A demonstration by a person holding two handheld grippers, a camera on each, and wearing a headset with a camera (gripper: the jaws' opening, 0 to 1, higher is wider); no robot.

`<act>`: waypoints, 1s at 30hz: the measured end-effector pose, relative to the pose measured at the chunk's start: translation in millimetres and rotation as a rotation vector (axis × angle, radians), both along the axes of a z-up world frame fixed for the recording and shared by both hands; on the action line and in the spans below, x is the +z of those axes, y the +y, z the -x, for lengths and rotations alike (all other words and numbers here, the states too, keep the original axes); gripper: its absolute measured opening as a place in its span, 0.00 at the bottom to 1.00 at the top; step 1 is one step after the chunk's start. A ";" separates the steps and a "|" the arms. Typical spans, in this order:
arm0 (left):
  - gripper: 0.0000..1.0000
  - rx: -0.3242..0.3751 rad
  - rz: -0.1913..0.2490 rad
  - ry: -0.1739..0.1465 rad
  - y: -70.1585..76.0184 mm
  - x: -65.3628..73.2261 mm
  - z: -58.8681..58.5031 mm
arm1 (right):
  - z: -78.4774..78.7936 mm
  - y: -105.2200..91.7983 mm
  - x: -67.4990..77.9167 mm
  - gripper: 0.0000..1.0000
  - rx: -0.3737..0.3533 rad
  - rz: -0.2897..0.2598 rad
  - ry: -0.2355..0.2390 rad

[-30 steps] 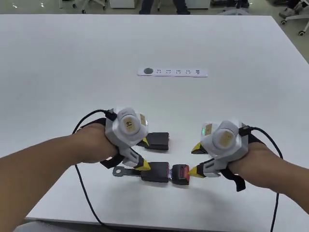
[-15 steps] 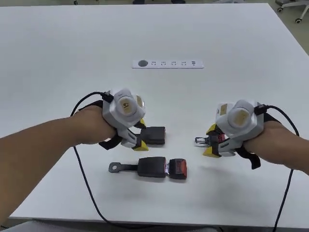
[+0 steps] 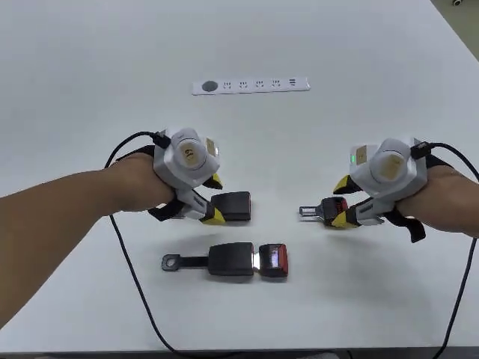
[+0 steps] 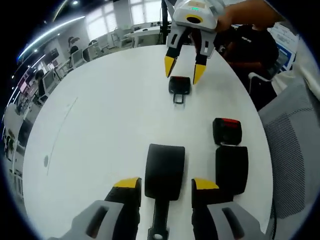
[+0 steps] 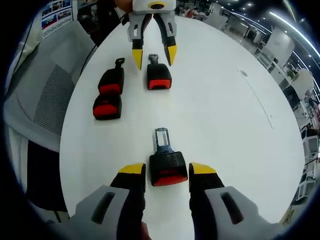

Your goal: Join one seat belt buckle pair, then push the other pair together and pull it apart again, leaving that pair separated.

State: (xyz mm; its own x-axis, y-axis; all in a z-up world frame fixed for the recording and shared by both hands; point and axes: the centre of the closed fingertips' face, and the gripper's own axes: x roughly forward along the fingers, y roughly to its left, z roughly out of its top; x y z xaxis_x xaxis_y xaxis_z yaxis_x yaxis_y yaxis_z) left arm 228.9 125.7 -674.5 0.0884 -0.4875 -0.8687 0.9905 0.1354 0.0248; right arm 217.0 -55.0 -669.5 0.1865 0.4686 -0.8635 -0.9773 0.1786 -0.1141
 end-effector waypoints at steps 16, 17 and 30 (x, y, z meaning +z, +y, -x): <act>0.34 -0.079 -0.013 0.011 2.9 -22.8 -8.0 | -6.0 -6.6 -25.9 0.34 0.001 0.000 0.068; 0.34 -0.081 -0.011 0.015 2.9 -22.7 -7.8 | -7.7 -7.7 -29.4 0.34 -0.005 -0.004 0.076; 0.33 -0.093 -0.005 0.024 0.7 -20.7 -6.2 | -13.4 -0.9 -31.2 0.34 -0.001 -0.042 0.088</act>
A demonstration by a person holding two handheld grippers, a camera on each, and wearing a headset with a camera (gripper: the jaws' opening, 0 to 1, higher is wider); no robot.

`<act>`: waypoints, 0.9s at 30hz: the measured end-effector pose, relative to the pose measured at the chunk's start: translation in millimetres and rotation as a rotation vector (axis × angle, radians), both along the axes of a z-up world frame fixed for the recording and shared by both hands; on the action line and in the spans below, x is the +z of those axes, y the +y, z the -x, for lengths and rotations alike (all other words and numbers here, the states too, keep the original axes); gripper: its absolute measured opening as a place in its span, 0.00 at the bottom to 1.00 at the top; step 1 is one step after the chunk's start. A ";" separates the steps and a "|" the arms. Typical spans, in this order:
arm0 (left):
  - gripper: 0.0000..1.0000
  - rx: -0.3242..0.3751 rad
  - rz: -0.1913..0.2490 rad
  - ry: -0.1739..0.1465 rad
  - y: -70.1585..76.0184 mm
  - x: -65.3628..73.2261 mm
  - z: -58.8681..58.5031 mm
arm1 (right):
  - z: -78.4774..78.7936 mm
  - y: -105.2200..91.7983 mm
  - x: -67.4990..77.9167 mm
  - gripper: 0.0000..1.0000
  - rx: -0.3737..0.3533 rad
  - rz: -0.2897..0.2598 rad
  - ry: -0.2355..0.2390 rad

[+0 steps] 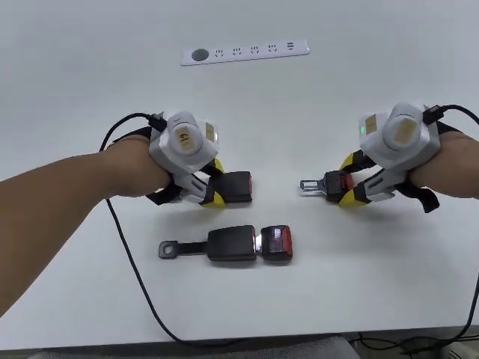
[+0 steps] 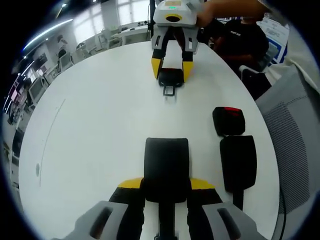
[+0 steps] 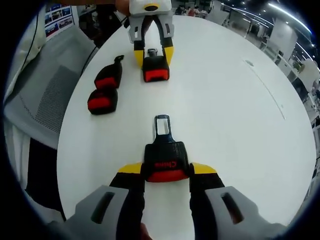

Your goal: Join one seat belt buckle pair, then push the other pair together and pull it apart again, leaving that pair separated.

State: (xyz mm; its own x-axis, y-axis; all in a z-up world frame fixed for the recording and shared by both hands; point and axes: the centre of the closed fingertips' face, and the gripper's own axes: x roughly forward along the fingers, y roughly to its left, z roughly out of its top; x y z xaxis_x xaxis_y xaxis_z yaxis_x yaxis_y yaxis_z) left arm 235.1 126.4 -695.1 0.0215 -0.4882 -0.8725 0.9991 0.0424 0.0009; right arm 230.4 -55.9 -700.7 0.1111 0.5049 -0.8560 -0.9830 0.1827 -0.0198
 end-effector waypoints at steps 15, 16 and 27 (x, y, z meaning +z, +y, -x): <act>0.32 0.009 -0.002 -0.007 -0.5 -0.8 1.9 | -5.5 60.0 4.8 0.34 0.027 -0.019 -0.022; 0.32 0.008 -0.002 -0.006 0.4 -0.7 1.2 | -5.7 63.6 5.1 0.34 0.028 -0.018 -0.017; 0.32 0.003 -0.023 0.001 0.5 -1.2 0.8 | -0.2 89.8 5.6 0.34 0.055 -0.018 -0.012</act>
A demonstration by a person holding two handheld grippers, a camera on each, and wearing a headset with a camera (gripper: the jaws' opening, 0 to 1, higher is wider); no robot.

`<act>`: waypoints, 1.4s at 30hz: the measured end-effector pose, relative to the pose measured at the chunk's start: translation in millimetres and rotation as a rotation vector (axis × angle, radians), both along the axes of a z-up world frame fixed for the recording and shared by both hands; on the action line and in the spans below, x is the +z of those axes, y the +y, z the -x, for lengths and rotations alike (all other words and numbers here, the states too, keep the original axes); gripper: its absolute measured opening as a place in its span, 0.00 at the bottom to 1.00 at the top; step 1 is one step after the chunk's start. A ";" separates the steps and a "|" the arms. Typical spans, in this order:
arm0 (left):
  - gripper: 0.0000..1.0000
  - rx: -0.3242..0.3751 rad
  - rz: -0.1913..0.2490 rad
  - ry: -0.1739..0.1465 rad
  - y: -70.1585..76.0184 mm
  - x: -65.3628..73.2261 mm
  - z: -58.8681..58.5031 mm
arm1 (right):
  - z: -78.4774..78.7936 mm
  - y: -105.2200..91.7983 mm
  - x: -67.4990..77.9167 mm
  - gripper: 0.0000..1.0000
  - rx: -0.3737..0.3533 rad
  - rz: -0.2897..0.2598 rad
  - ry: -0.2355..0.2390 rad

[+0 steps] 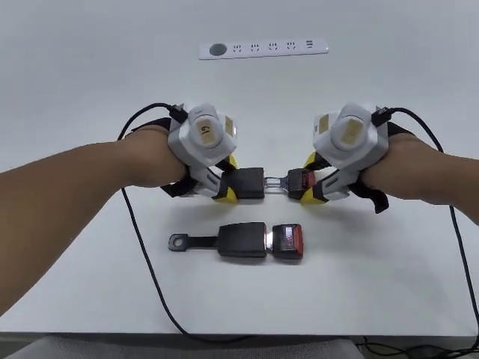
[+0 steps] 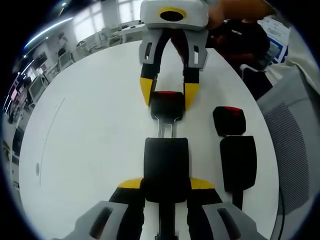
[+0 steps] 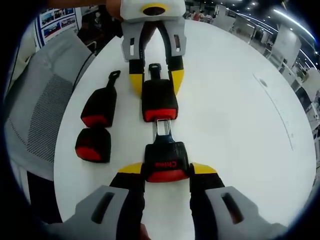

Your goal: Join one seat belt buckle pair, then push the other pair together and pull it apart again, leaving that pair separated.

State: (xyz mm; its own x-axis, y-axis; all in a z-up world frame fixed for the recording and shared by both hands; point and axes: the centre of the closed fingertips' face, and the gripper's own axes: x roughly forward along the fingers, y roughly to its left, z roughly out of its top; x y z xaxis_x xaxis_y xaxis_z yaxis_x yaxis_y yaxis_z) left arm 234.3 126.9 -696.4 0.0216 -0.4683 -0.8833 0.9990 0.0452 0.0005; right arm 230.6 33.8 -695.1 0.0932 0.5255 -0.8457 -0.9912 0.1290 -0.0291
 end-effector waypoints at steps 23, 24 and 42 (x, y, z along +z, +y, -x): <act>0.32 -0.008 0.004 0.001 1.3 -1.7 -0.9 | -2.1 13.8 -2.4 0.32 0.009 -0.041 -0.006; 0.32 -0.008 0.004 0.001 1.4 -1.9 -1.1 | -3.8 14.2 -3.2 0.32 0.012 -0.040 -0.008; 0.31 -0.017 -0.002 0.000 0.1 -1.5 -0.1 | -5.8 28.9 -5.5 0.32 0.003 -0.031 -0.011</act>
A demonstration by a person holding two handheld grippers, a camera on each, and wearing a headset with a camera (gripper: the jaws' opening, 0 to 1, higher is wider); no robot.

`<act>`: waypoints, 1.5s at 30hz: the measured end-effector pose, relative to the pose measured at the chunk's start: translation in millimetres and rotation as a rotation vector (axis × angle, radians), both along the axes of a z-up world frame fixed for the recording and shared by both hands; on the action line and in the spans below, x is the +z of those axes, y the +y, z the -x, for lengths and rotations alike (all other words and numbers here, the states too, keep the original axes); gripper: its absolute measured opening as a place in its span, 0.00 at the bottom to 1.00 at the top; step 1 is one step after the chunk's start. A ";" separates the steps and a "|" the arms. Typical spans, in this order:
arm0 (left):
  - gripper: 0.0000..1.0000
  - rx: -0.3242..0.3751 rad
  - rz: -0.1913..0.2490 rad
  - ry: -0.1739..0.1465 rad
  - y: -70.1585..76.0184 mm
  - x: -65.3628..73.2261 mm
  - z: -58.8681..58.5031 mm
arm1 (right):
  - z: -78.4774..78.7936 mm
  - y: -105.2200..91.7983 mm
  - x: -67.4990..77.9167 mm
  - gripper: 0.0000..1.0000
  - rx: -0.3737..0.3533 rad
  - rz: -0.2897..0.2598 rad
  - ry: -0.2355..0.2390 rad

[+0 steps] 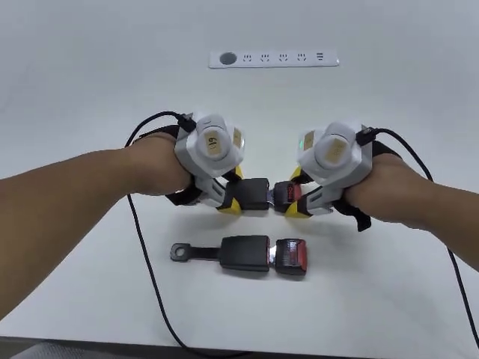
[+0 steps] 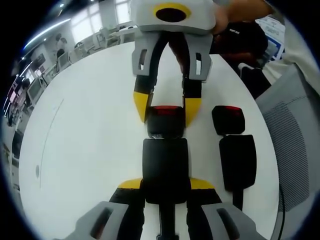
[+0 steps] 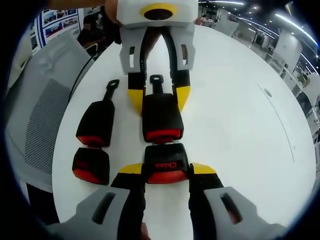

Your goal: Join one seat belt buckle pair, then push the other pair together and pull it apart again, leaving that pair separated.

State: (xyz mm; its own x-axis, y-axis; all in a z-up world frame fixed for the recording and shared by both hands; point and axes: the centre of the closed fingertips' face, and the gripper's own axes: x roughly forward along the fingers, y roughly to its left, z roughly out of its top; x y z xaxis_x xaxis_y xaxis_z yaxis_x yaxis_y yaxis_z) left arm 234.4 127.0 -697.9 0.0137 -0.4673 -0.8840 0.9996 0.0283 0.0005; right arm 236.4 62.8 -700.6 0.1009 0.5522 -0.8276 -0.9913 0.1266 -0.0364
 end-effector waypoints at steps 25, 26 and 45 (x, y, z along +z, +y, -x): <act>0.32 0.013 0.008 0.003 -1.9 1.7 5.5 | 3.5 -8.1 2.9 0.33 -0.009 0.011 -0.005; 0.32 0.012 0.007 0.004 0.0 1.7 2.9 | 4.0 -9.8 2.8 0.33 -0.011 0.013 -0.003; 0.32 0.019 0.002 0.003 0.7 0.4 0.7 | 7.1 -34.8 5.0 0.34 -0.006 -0.001 -0.007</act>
